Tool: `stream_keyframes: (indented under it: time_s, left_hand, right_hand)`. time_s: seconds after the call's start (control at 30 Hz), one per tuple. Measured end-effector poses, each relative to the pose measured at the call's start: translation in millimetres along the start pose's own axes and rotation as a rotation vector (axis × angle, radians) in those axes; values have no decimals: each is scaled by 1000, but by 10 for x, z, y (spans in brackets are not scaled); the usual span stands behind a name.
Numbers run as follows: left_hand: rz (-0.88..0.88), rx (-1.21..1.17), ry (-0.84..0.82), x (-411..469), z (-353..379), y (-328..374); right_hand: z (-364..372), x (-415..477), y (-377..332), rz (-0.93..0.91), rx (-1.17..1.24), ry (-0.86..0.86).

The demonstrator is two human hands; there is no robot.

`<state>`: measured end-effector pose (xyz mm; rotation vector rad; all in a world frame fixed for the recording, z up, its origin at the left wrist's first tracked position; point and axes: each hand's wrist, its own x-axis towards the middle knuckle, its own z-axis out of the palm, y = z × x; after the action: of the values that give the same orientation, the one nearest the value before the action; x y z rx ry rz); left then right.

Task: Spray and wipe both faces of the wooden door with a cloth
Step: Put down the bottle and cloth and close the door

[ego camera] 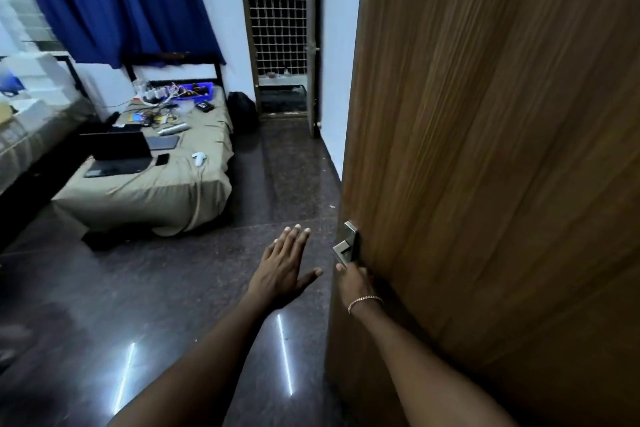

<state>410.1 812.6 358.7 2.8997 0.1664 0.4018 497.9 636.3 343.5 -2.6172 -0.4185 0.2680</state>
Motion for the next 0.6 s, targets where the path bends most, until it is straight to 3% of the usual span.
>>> stream_keyframes:
  time_s: [0.6]
  left_hand:
    - [-403, 4, 6, -2757, -231, 584]
  right_hand:
    - [509, -1894, -613, -186, 18, -258]
